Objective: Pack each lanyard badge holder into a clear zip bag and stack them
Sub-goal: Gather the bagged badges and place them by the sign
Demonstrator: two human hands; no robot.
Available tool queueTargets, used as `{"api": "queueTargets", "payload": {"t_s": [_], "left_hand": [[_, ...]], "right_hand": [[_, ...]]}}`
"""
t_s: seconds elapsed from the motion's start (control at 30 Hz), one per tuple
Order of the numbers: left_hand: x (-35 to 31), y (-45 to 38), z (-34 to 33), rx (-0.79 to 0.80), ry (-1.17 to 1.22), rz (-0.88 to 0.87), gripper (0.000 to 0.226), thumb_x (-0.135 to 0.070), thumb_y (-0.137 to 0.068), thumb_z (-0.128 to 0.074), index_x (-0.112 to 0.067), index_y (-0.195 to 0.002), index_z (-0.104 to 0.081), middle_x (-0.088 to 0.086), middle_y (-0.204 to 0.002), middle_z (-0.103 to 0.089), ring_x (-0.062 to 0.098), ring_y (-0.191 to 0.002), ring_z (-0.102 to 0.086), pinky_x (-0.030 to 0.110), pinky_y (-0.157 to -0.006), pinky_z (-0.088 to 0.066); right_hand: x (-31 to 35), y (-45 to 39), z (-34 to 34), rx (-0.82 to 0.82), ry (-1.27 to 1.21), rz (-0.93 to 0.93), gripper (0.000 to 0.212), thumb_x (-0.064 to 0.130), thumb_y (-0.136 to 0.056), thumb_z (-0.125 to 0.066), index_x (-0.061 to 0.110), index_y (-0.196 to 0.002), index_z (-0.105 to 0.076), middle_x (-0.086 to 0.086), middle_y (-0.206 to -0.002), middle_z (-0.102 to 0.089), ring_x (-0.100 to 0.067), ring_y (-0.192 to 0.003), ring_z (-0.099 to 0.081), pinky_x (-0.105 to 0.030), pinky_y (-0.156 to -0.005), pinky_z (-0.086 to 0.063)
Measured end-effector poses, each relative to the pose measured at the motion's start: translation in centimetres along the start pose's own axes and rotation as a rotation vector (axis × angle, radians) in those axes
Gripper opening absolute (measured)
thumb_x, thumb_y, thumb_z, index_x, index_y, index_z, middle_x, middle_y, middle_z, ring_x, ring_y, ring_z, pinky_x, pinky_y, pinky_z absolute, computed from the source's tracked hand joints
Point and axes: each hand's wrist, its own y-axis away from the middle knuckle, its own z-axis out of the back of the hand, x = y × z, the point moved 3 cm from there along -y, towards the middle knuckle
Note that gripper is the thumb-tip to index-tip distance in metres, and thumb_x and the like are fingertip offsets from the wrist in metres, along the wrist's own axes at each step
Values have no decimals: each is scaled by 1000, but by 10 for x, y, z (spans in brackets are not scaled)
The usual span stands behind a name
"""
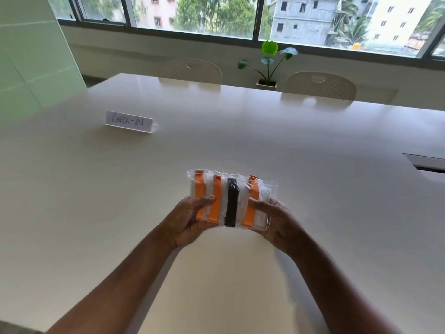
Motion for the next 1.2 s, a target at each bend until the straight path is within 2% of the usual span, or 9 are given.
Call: {"api": "queueTargets", "payload": {"t_s": [0.13,0.27,0.43,0.6,0.77,0.87,0.97,1.1,1.2], "left_hand": [[-47,15,48,-56,-78,33,55,-10,-95,-67,-4,-145,-46,28,-138,-59,47,-125,-60,58,-91,-57],[-90,28,90,-79,-133,59,55,-15,-94,-69,-2,-143,-49,26,-136,-61,43,-122,-63,53,-88,-60],[-130,40,132,-181,-182,102,57,-19,-88,-74,-4,-139,-53,24,-129,-66,40,-116,-67,49,-83,-62],[-167,47,160,-226,-227,75,54,-19,-84,-75,-2,-132,-57,24,-119,-71,37,-105,-72,43,-72,-63],[-199,57,184,-305,-338,25,57,-25,-81,-75,-1,-130,-57,22,-114,-74,32,-97,-75,40,-71,-63],[-219,63,201,-288,-376,7,47,-24,-86,-72,-3,-125,-60,19,-109,-76,31,-94,-76,39,-69,-63],[-239,62,224,-330,-415,3,34,-21,-93,-68,-2,-121,-61,16,-100,-78,29,-87,-77,38,-65,-63],[-270,52,259,-358,-452,-11,32,-20,-94,-68,-1,-119,-61,17,-99,-78,29,-86,-77,38,-65,-63],[-299,47,286,-343,-522,-20,31,-19,-95,-68,-3,-120,-60,16,-103,-77,28,-88,-77,37,-69,-63]], "right_hand": [[-22,-30,-47,-32,16,17,37,12,-82,-78,12,-119,-76,-21,-120,-73,-32,-102,-75,-43,-80,-61],[-45,-57,-90,-36,4,37,37,10,-85,-74,14,-122,-75,-22,-125,-71,-32,-105,-74,-43,-80,-62],[-68,-87,-133,-56,-6,58,51,12,-85,-72,9,-135,-64,-23,-129,-69,-34,-107,-72,-47,-81,-61],[-76,-117,-168,-65,-19,44,56,13,-80,-73,10,-135,-62,-23,-127,-69,-33,-105,-72,-46,-79,-62],[-76,-145,-195,-75,1,-20,64,14,-76,-72,7,-138,-58,-27,-130,-65,-35,-106,-68,-45,-77,-63],[-80,-164,-213,-79,51,-37,69,7,-76,-74,6,-142,-54,-29,-135,-61,-37,-110,-65,-45,-78,-63],[-90,-185,-231,-107,57,-50,64,7,-81,-68,4,-143,-53,-27,-128,-64,-36,-105,-65,-44,-77,-63],[-102,-219,-254,-186,57,-16,53,1,-90,-63,2,-142,-54,-31,-131,-62,-41,-110,-62,-49,-88,-56],[-111,-246,-280,-231,70,39,50,-1,-89,-66,1,-138,-56,-27,-123,-66,-37,-101,-66,-47,-79,-60]]}}
